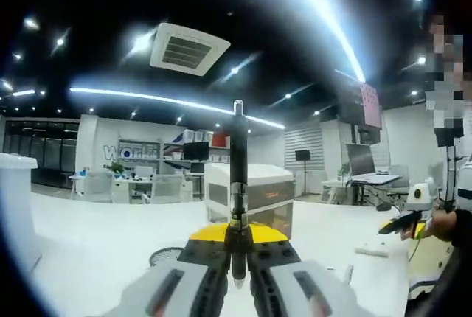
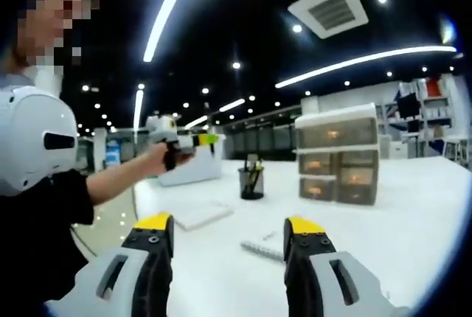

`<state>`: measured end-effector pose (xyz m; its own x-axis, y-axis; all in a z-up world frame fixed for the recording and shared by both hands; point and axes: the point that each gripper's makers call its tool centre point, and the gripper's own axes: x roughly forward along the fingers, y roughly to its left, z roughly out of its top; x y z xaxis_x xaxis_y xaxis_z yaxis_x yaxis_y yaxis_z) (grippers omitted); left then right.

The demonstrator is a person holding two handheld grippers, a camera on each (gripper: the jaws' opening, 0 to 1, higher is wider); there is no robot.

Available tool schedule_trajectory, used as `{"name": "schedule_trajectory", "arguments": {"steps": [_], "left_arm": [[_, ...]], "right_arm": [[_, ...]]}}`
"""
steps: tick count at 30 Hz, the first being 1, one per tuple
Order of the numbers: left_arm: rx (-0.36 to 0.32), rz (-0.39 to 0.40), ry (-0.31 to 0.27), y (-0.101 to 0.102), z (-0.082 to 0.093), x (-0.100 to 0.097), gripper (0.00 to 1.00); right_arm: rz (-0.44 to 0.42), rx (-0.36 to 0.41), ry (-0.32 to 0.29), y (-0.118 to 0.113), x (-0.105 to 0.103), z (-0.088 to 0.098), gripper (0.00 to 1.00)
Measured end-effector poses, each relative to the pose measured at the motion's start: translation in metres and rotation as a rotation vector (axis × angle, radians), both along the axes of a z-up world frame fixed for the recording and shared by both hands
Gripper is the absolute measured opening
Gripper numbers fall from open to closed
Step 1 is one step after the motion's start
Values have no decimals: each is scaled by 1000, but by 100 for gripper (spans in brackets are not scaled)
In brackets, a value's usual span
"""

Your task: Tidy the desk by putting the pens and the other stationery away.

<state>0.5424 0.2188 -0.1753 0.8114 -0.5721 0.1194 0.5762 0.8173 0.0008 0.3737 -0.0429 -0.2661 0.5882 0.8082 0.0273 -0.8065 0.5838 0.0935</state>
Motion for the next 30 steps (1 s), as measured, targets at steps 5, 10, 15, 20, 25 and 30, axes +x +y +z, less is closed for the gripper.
{"name": "schedule_trajectory", "arguments": {"steps": [5,10,15,20,25,30], "left_arm": [[-22,20,1,2,1,21,9],[15,71,-29,7,0,47,9],[-6,109,-19,16,-3,68,9],[11,130,-3,15,-13,78,9],[34,155,-7,16,-20,85,9],[37,176,-1,22,-28,92,9]], "right_arm": [[-4,14,22,-4,-5,-5,54],[-18,23,27,-9,-9,-6,54],[-34,33,27,-14,-11,-6,54],[-45,59,36,-18,-12,-5,53],[-53,71,36,-19,-14,-4,53],[-60,78,41,-21,-15,-5,53]]}}
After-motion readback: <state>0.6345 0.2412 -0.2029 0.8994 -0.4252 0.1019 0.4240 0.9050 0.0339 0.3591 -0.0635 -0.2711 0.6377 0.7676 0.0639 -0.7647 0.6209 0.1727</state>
